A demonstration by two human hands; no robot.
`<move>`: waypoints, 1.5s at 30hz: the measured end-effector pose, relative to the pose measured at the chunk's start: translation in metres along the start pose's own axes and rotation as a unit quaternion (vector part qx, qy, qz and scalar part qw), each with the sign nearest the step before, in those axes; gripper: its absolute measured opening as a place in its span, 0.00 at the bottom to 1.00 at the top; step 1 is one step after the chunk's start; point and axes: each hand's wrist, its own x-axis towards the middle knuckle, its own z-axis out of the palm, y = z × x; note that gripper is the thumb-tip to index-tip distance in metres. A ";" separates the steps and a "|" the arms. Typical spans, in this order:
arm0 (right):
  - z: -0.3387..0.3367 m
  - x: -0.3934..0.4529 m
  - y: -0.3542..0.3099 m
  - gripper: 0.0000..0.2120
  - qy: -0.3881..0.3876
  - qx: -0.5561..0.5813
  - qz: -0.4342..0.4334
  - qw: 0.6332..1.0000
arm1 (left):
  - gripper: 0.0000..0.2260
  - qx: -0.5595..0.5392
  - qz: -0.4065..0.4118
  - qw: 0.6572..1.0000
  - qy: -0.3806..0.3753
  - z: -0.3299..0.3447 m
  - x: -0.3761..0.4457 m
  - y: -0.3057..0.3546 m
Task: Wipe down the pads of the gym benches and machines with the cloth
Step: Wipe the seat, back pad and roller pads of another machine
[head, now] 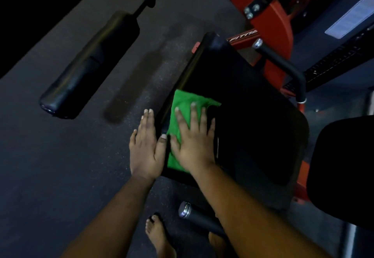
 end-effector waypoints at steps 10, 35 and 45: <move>0.001 0.009 -0.004 0.35 -0.017 -0.016 -0.122 0.992 | 0.33 -0.032 -0.028 0.999 -0.008 -0.003 0.003 0.000; -0.022 0.124 0.073 0.35 0.049 0.016 -0.047 0.998 | 0.35 0.086 -0.005 0.993 -0.084 0.022 0.108 0.041; -0.035 0.214 0.126 0.36 0.024 0.038 0.020 0.999 | 0.34 0.177 0.042 0.975 -0.125 0.026 0.110 0.042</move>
